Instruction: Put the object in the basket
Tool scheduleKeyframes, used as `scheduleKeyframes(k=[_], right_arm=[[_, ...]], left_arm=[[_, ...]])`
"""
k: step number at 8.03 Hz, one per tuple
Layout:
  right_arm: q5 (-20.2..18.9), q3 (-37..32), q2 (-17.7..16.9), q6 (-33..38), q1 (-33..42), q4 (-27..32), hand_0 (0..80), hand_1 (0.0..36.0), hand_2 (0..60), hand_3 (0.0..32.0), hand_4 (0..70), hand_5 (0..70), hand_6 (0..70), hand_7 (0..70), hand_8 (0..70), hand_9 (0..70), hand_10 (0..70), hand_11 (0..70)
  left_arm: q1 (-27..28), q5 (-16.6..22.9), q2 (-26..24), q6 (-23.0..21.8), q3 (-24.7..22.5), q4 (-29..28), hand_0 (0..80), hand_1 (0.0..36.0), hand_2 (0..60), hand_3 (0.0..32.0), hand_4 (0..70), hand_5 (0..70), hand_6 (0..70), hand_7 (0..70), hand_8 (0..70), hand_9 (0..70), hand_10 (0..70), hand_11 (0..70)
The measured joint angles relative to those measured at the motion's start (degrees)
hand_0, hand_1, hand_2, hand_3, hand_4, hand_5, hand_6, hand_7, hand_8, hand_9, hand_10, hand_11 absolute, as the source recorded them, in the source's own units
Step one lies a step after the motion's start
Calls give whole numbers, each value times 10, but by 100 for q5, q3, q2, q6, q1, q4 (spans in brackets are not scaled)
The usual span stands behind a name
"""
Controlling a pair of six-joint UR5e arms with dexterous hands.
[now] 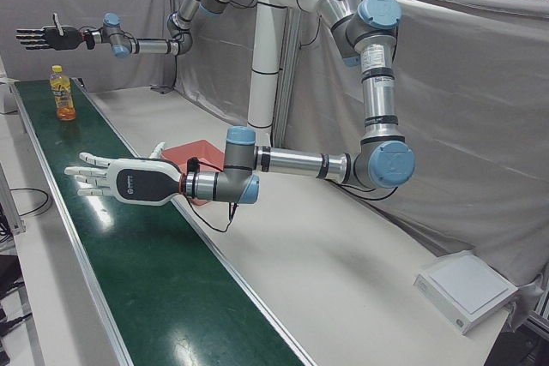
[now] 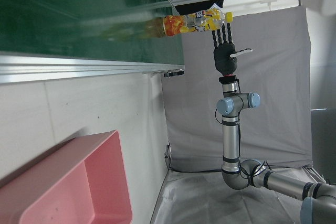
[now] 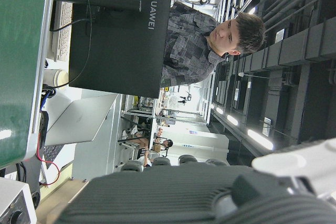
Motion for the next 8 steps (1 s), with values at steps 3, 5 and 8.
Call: scheduleKeyframes(k=[3,5,8], right_arm=[[0,0,0,0,0,0,0,0,0,0,0,0,0,0,0,0,0,0],[0,0,0,0,0,0,0,0,0,0,0,0,0,0,0,0,0,0],[0,-5,0,0,0,0,0,0,0,0,0,0,0,0,0,0,0,0]], left_arm=[[2,0,1,6,-7,0,599,28,0,24,122,162,3,9,86,117,20,43],[3,0,1,8,-9,0,599,26,0,22,122,164,4,10,87,119,24,48],[3,0,1,4,-9,0,596,25,0,22,124,162,4,9,85,116,19,41]])
